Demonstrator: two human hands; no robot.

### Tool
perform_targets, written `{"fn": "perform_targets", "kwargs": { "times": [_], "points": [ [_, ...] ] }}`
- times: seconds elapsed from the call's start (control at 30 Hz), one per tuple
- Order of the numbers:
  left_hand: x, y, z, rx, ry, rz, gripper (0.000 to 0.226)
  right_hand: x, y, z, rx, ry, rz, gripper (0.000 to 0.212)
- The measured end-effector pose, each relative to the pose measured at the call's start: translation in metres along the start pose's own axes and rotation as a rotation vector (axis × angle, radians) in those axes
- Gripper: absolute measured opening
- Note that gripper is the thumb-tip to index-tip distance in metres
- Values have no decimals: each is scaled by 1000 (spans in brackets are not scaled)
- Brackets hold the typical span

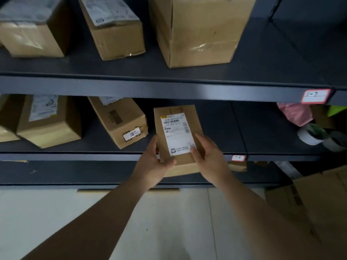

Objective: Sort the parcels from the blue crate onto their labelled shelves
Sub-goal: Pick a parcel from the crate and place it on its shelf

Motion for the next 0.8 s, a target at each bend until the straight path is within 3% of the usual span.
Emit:
{"fn": "perform_targets", "kwargs": {
  "times": [0.4, 0.6, 0.8],
  "points": [
    [1, 91, -10, 148, -97, 138, 49, 16, 106, 27, -52, -22, 49, 45],
    [-5, 108, -17, 125, -59, 220, 63, 22, 129, 22, -98, -84, 76, 44],
    [-5, 104, -13, 50, -13, 235, 48, 19, 126, 21, -23, -68, 135, 44]
  ]
}}
Point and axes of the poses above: each hand's wrist, its own y-axis towards the middle knuckle, its own x-axis out of the palm, z = x × y, the point moved 7 cm from there along y, towards the middle knuckle, and after that the axes turned 5 degrees about -y, right-handed, at the moved point
